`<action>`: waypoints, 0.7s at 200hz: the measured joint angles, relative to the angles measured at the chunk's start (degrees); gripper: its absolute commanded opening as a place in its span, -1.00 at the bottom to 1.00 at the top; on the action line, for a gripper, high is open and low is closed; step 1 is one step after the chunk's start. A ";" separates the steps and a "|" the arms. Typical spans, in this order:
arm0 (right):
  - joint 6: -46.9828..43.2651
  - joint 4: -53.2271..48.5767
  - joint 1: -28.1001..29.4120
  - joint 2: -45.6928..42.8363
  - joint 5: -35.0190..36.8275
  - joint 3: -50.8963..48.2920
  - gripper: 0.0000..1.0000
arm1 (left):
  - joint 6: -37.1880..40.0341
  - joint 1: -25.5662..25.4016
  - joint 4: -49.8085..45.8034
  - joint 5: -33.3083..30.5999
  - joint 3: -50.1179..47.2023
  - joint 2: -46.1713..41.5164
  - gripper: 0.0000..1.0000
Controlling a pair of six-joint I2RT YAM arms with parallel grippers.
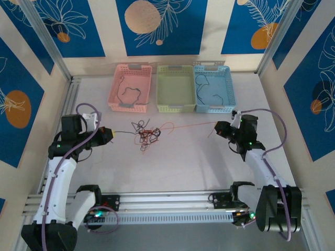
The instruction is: Untangle the cables
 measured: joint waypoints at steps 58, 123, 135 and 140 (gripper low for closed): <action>-6.23 -5.51 14.73 3.78 7.48 7.37 0.28 | 0.02 0.39 0.13 -4.33 -0.15 1.66 -1.00; -11.06 -7.72 31.82 10.12 5.88 14.29 0.18 | 0.02 0.39 0.15 -4.85 -0.17 2.10 -1.00; -11.15 -7.50 35.15 13.31 4.90 16.06 0.17 | 0.02 0.39 0.15 -4.87 -0.15 2.10 -1.00; -11.15 -7.41 36.54 14.99 4.44 17.05 0.18 | 0.02 0.39 0.15 -4.94 -0.15 2.10 -1.00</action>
